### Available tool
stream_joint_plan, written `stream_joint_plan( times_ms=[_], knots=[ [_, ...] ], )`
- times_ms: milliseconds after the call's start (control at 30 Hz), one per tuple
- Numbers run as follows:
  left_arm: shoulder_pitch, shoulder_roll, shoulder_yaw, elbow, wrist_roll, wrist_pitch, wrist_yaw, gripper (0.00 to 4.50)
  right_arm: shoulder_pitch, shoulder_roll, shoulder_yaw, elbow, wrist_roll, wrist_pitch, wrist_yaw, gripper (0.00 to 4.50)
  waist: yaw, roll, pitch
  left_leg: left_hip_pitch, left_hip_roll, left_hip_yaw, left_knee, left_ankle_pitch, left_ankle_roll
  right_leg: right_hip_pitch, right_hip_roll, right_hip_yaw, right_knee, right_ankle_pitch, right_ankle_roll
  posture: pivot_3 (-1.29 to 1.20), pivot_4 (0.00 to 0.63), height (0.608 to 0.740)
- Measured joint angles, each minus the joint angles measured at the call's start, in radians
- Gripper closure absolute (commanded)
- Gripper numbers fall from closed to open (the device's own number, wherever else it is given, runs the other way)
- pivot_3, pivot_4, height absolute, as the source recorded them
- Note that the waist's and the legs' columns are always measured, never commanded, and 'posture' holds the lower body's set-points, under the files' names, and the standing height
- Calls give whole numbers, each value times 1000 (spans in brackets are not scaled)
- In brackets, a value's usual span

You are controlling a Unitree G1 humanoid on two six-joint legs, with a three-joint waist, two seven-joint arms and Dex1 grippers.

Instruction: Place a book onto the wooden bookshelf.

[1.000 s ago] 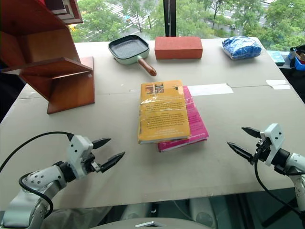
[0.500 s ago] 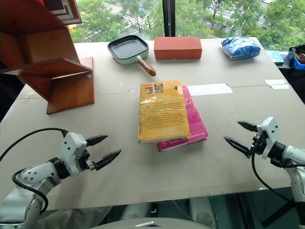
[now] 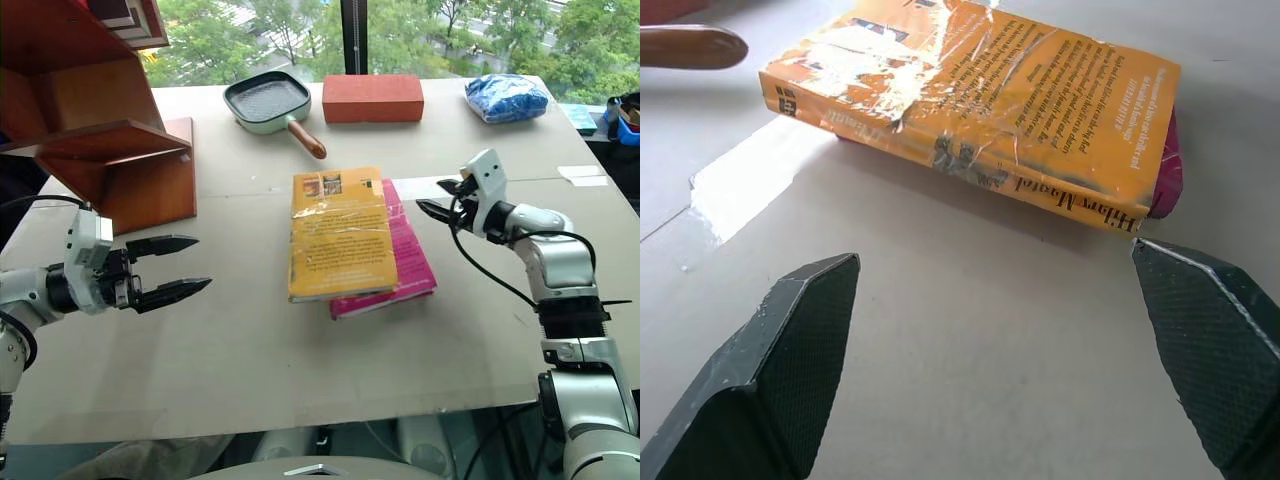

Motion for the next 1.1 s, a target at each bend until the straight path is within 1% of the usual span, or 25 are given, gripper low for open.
stream_joint_plan(
  times_ms=[33, 67, 100, 233, 500, 867, 933, 1033, 1100],
  knots=[
    [-2, 5, -3, 8, 1, 0, -12, 0, -4, 4, 8, 9, -7, -1, 4, 3547, 0, 0, 0, 0, 0, 0, 0, 0, 0, 0, 0, 0, -1, 0, 0, 0, 150, 740],
    [-8, 8, -8, 19, 1, 0, -33, 0, -9, 11, 21, 23, -17, -3, 7, 4127, 0, 0, 0, -1, 0, 0, 0, 0, 0, 0, -1, 0, -1, 0, 0, 0, 150, 740],
    [-12, 8, -12, 23, 2, 0, -47, 0, -10, 18, 36, 31, -27, -3, 11, 4482, -1, 0, 0, -1, 0, 0, 0, 0, 0, 0, -1, 0, -1, 0, 0, 0, 150, 740],
    [-28, 11, -20, 35, 11, 0, -83, 0, -10, 42, 70, 34, -48, -5, 30, 4482, -4, 0, 0, -1, 0, 0, 0, 0, 0, -1, -1, 0, -1, 0, 0, 0, 150, 740],
    [-56, 11, -33, 37, 30, 2, -91, 0, -28, 105, 113, 11, -68, 2, 41, 4482, -9, 0, 0, 1, 1, 0, 0, 0, 0, -1, 1, 0, 3, 0, 0, 0, 150, 740],
    [-77, 10, -56, 40, 37, 5, -88, 0, -11, 130, 139, -73, -75, 23, 47, 4482, -21, 0, 0, 1, 1, -1, 0, 0, 0, -1, 1, 0, 3, 1, 0, 0, 150, 740],
    [-80, -1, -57, 32, 37, 34, -60, 0, 4, 117, 138, -84, -80, 20, 43, 4482, -21, 1, 0, 1, 1, -1, 0, 0, 0, -1, 0, 0, 3, 0, 0, 0, 150, 740],
    [-69, -51, -95, 12, 35, 139, 39, 0, 27, 79, 118, -97, -81, 15, 39, 4482, -21, 1, 0, 0, 0, -1, 0, 0, 0, -1, 0, 1, 3, 1, 0, 0, 150, 740],
    [-68, -117, -124, -9, 16, 267, 147, 0, 50, 45, 87, -145, -68, 20, 42, 4482, -21, 1, 0, 0, 0, -3, 0, 0, 0, -1, 0, 1, 3, 1, 0, 0, 150, 740]
  ],
)
